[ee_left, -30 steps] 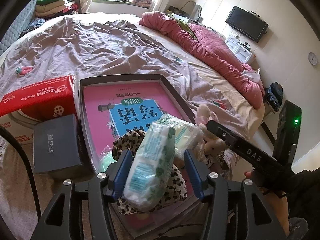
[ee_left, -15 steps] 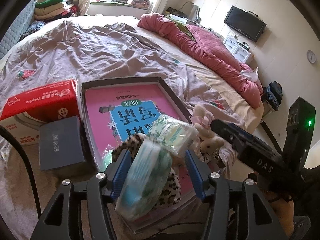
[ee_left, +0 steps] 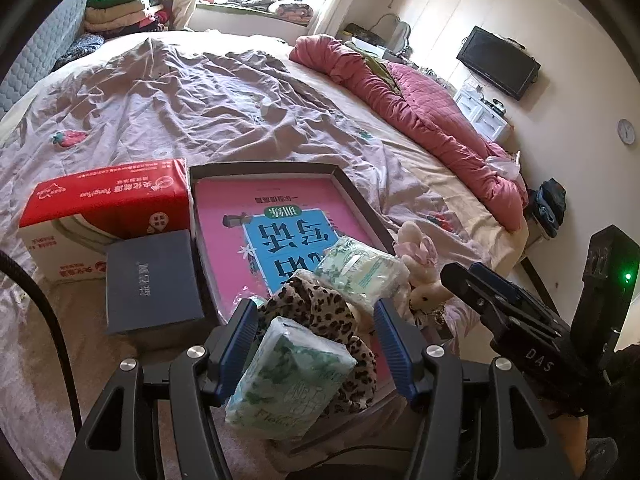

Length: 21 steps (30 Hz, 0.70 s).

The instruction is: Organize soft objects

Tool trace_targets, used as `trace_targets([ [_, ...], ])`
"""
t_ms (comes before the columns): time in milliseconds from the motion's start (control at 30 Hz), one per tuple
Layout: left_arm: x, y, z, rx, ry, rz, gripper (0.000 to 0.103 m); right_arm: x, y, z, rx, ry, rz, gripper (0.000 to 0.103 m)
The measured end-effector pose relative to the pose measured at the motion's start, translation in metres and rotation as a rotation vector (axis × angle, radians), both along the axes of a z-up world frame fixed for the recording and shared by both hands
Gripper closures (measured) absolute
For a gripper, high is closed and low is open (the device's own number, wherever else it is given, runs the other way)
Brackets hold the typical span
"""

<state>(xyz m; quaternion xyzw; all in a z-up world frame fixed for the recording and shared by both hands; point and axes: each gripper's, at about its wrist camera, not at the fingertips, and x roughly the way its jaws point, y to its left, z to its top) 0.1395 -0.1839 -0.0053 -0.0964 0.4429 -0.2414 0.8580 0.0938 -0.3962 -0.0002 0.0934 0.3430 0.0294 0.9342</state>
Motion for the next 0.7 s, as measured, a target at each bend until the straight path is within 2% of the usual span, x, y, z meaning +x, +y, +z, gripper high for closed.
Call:
trace_targets([
  [300,-0.018,0.008,0.017,0.016,-0.037,0.011,0.041,-0.028,0.009,0.020,0.038,-0.030,-0.001,0.027],
  [500,-0.035,0.011,0.025,0.080,-0.059,0.020,0.037,-0.056,0.024,0.025,-0.032,-0.052,-0.009,0.027],
  [700,-0.055,0.023,0.028,0.140,-0.051,0.051,0.034,-0.084,0.040,0.022,-0.028,-0.029,0.017,0.027],
])
